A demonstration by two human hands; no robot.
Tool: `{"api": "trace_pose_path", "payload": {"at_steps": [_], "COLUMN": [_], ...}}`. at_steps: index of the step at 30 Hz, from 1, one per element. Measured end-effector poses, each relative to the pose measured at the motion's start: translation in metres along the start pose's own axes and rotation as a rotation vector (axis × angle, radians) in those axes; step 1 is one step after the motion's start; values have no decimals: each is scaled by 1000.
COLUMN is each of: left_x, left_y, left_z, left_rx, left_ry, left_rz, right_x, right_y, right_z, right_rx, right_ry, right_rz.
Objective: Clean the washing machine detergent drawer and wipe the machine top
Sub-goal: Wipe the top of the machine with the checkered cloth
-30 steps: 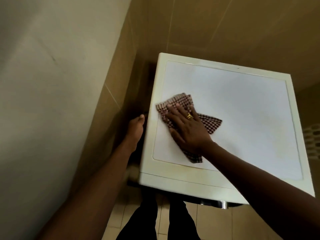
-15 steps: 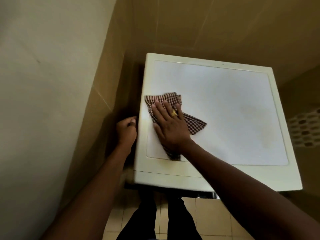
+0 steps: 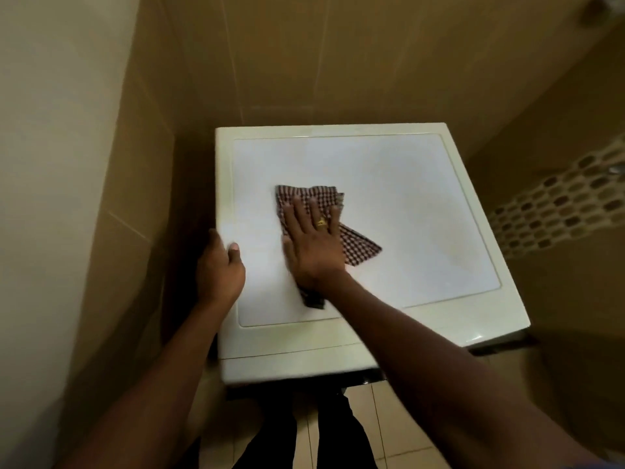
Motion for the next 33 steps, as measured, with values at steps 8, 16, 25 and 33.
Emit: {"api": "trace_pose_path", "payload": {"at_steps": [8,16,25,33], "left_x": [1,2,-20,-128], "left_y": [3,3,9,14], "left_z": [6,13,20,66], "left_rx": [59,111,202,350], "left_ry": [90,152,597,568], "left_rz": [90,103,295,563], "right_x": [-42,-11,-131,-128], "right_y": [-51,22,0,-76], "right_z": [4,2,-15,-15], "right_rx": [20,9,-32,26], "right_ry": [-66,0,-30,-64], "right_rz": [-327,-62,45,-327]}}
Point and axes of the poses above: each hand's wrist, its own y-axis towards the middle knuckle, its own z-axis out of the palm, x = y × z, the point moved 1 cm from there along y, towards the middle knuckle, and after that the axes turned 3 degrees about x, right-handed, at the moved point
